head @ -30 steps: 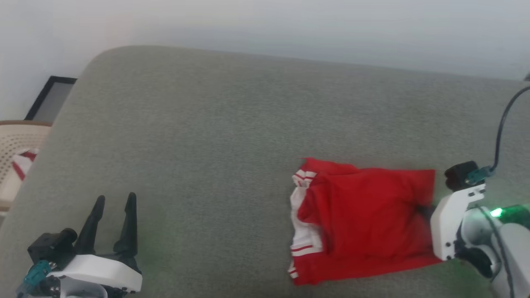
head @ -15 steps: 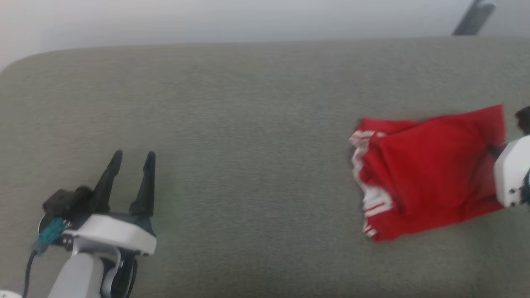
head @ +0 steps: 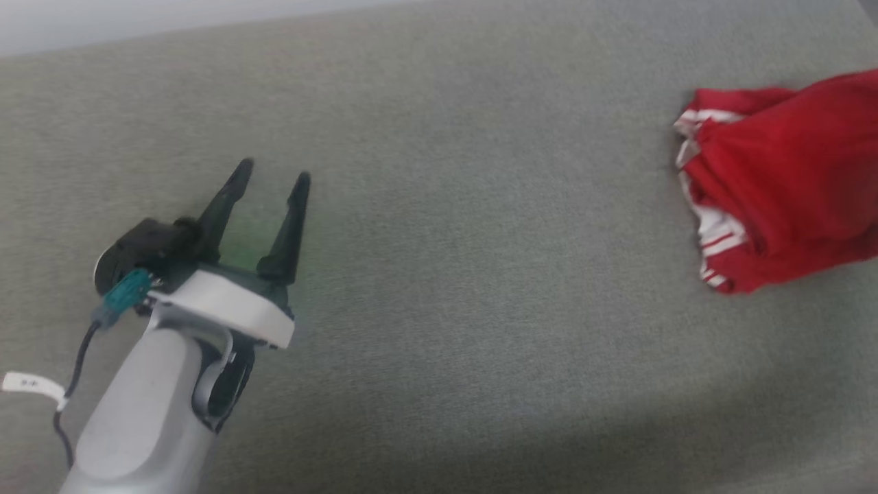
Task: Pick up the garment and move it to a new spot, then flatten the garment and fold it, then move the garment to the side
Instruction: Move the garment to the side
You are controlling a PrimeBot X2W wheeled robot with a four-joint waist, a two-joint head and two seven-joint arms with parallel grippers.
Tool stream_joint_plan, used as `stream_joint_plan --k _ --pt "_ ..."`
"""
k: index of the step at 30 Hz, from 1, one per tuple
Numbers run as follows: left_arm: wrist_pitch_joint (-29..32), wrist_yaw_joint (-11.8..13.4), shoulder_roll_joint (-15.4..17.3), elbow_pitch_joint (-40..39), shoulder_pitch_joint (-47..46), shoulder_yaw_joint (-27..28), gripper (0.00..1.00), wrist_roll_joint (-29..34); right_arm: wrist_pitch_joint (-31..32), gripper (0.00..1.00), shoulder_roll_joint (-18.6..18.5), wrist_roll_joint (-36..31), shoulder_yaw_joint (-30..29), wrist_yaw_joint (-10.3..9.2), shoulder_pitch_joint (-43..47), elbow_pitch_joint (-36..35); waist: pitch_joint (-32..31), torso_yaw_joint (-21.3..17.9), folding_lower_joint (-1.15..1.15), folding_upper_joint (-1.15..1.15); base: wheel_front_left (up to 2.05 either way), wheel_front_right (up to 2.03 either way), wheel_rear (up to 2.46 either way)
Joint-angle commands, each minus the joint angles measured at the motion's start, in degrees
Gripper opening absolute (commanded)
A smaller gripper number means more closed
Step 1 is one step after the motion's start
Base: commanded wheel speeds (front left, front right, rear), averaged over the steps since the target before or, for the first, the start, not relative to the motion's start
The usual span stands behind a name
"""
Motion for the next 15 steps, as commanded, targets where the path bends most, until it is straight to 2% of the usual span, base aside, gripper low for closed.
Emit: stream_joint_plan --k 1,8,15 --pt "-0.11 -0.12 0.32 0.31 -1.38 -0.70 1.00 -0.20 -1.35 0.00 -0.38 -1.16 -0.07 -0.13 -1.65 1.19 2.04 -1.67 0.00 0.00 0.00 0.00 0.00" --pt "0.08 -0.13 0.65 1.16 -6.23 -4.58 1.00 -0.82 -6.26 0.00 -0.91 -4.27 -0.28 -0.13 -6.58 8.46 5.57 -2.33 0.00 0.00 0.00 0.00 0.00" --pt "0.03 -0.13 0.99 2.28 -10.83 -7.92 1.00 -1.58 -11.33 0.00 0.68 -6.84 0.58 -0.13 -11.32 17.59 9.63 -1.87 0.00 0.00 0.00 0.00 0.00"
